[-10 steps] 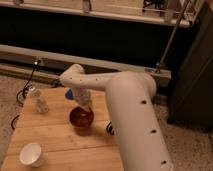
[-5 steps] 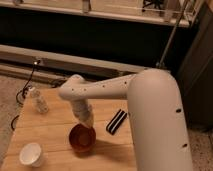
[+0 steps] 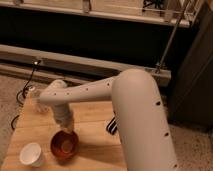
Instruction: Drag the ceramic bowl in a circle
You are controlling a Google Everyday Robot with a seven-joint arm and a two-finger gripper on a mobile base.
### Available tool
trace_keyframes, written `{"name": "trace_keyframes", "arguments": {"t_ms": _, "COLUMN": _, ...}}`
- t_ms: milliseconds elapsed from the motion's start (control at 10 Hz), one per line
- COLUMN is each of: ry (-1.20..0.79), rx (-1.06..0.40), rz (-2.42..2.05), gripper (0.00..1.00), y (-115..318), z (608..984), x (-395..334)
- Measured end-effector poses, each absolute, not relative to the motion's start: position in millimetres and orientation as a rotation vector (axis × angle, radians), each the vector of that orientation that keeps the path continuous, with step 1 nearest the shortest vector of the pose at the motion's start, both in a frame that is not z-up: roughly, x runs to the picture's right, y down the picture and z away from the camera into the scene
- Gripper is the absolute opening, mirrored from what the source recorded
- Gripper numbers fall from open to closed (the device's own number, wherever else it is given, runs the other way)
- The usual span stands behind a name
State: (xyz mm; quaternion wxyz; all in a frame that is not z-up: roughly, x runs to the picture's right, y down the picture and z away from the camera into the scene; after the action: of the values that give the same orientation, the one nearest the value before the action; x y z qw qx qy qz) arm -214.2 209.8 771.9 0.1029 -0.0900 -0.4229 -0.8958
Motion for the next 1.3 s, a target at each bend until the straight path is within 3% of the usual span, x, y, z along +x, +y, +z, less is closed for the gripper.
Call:
{"name": "trace_keyframes", "arguments": {"t_ms": 300, "ry": -1.198, "rx": -0.091, "rz": -2.737, "gripper": 0.00, "y": 163.6, "z": 800.4, "x": -273.4}}
{"name": "trace_keyframes", "arguments": {"t_ms": 600, "ry": -1.149, "rx": -0.035, "rz": -2.735, "gripper": 0.00, "y": 119.5, "z": 841.8, "x": -290.7}}
{"name": "trace_keyframes", "arguments": {"t_ms": 1000, "ry": -1.110, "rx": -0.166, "rz": -2.626, "gripper": 0.00, "y": 86.3, "z": 890.1, "x": -233.3}}
{"name": "trace_keyframes", "arguments": {"t_ms": 1300, "ry": -1.089, "rx": -0.336, "rz": -2.482, "gripper": 0.00, "y": 97.2, "z": 895.2, "x": -142.2}}
